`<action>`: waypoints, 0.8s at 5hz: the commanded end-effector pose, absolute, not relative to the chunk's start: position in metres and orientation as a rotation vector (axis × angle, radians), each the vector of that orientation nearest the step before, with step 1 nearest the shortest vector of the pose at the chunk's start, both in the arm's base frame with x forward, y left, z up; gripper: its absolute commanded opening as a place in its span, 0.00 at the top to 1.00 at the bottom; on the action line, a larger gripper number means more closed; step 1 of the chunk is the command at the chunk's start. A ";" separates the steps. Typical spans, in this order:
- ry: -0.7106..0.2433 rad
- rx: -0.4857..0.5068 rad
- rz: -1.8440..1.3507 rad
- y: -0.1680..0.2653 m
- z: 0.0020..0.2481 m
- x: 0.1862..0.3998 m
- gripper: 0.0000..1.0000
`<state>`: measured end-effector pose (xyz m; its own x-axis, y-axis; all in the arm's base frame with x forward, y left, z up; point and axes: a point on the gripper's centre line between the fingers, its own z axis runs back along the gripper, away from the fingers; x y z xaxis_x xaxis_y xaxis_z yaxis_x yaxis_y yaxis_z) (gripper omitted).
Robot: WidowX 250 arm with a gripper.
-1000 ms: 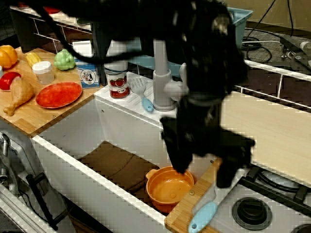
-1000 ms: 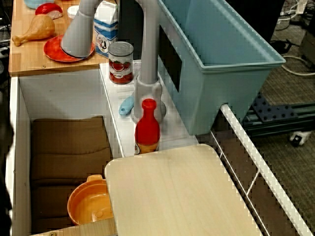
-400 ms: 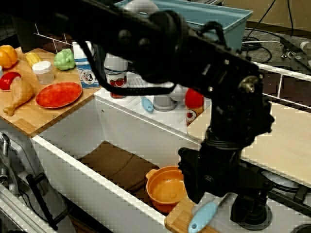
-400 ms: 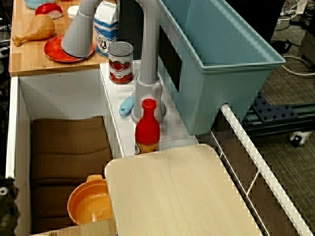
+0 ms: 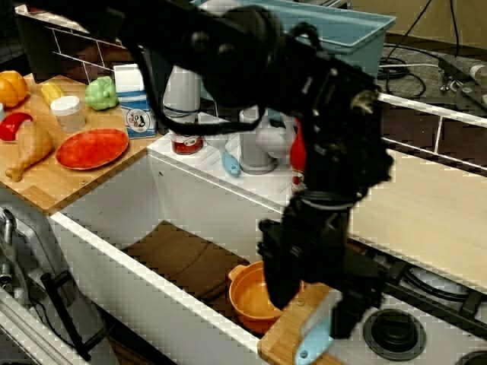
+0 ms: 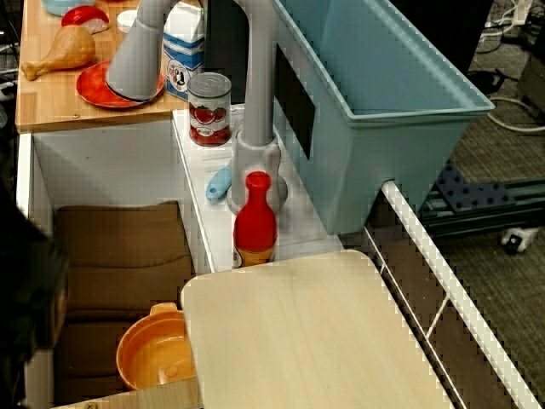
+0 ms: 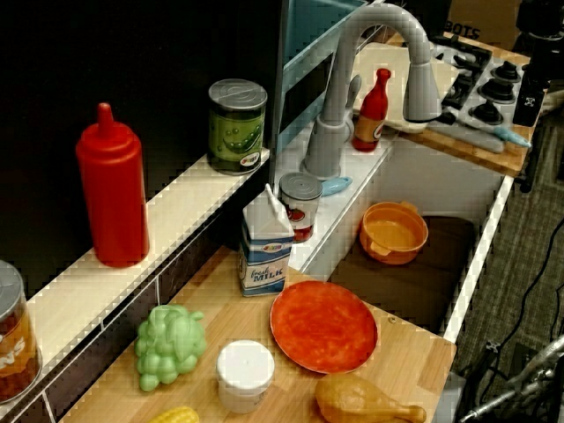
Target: Put knife on cutting board
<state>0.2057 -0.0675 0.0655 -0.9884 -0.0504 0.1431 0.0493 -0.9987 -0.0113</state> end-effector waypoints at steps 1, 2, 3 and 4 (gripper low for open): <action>-0.012 -0.180 -3.085 -0.066 0.068 0.200 0.00; -0.039 -0.145 -3.087 -0.075 0.070 0.197 0.00; -0.038 -0.121 -3.056 -0.077 0.067 0.197 0.00; -0.043 -0.082 -2.997 -0.073 0.061 0.198 0.00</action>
